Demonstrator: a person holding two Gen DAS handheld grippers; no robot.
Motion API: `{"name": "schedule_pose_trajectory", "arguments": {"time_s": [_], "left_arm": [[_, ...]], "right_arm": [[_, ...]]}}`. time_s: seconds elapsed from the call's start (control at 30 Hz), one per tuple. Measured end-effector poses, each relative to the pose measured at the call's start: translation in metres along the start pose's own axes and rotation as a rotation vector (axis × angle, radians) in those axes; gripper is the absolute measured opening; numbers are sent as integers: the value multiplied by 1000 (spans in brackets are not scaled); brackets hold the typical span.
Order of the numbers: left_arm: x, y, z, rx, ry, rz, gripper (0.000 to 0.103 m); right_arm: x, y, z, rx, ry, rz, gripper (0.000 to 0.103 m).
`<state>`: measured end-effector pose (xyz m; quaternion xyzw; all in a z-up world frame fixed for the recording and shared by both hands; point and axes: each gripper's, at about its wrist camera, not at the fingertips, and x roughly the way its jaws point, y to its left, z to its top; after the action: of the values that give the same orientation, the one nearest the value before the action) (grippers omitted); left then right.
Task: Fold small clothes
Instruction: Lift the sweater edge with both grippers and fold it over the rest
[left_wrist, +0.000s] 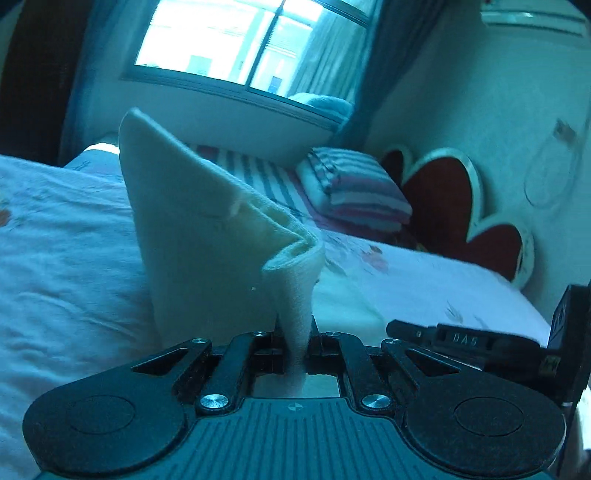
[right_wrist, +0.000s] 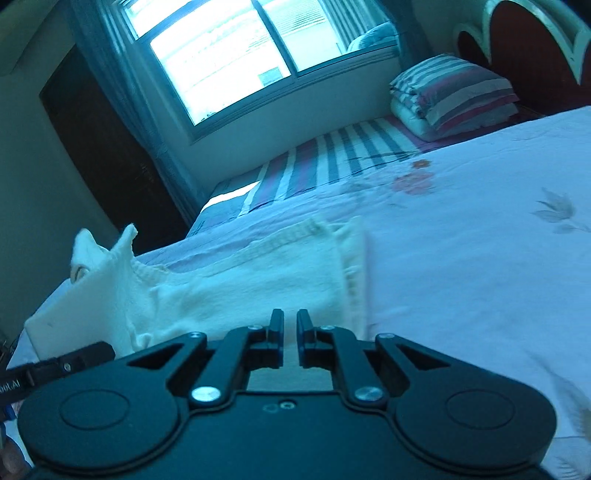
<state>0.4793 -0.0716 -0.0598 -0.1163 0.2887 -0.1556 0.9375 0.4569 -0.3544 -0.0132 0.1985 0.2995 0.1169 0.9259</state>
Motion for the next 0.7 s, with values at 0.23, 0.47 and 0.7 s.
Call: {"name": "schedule_pose_trajectory", "arguments": {"time_s": [0.23, 0.47, 0.7], "left_arm": [[51, -63, -24, 109, 230, -143, 7], [-14, -29, -21, -121, 89, -274, 56], [-13, 73, 8, -262, 25, -15, 56]], "right_arm": [[-46, -72, -4, 164, -39, -96, 21], [-67, -79, -13, 177, -45, -30, 25], [-26, -37, 10, 119, 10, 164, 52]]}}
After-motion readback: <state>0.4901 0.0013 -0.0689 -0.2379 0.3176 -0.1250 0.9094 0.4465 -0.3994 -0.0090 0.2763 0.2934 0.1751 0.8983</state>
